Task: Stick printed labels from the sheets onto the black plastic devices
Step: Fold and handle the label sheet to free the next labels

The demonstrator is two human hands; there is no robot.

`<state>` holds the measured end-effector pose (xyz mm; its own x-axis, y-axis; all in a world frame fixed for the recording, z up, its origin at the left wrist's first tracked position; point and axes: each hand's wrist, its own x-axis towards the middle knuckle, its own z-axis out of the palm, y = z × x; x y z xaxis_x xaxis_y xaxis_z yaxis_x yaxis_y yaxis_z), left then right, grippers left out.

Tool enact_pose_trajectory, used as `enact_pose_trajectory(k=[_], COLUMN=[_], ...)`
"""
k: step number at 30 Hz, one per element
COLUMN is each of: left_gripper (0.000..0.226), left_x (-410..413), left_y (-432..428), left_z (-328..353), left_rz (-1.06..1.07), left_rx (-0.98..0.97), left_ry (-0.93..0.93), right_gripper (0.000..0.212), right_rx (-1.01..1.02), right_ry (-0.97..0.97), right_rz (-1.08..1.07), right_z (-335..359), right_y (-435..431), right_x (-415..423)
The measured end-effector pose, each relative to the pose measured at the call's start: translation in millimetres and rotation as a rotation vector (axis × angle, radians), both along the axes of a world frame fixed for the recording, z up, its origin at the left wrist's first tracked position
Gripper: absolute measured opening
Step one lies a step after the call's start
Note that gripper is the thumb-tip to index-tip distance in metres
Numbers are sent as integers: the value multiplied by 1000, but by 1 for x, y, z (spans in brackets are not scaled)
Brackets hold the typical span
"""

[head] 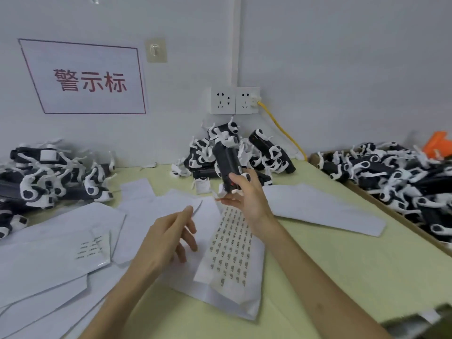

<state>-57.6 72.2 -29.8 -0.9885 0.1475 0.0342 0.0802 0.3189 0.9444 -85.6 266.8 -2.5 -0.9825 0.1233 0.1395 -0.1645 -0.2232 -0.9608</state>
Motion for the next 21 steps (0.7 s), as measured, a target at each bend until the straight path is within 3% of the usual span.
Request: enact_pose_trajectory(k=[3, 6, 9, 11, 15, 16, 18, 21], left_gripper=[59, 57, 54, 52, 31, 24, 18, 19], left_x=[1, 1, 4, 6, 8, 8, 7, 6], left_y=[4, 5, 7, 8, 11, 11, 10, 11], left_z=[-2, -1, 2, 4, 4, 3, 2, 1], left_rz=[-107, -138, -155, -158, -160, -160, -162, -161], left_rx=[-143, -125, -164, -193, -246, -262, -277, -289], left_ry=[4, 0, 5, 17, 53, 57, 56, 59], right_gripper=[11, 29, 42, 47, 69, 75, 73, 46], right_rx=[6, -59, -130, -227, -811, -857, -635, -92], right_ry=[-135, -325, -392, -356, -27, 30, -18, -169], right_rz=[62, 197, 275, 189, 36, -21, -203, -302], right_z=[1, 5, 15, 30, 86, 100, 114, 94], right_y=[3, 9, 24, 44, 117, 138, 163, 161], right_x=[-2, -2, -7, -20, -53, -60, -71, -78])
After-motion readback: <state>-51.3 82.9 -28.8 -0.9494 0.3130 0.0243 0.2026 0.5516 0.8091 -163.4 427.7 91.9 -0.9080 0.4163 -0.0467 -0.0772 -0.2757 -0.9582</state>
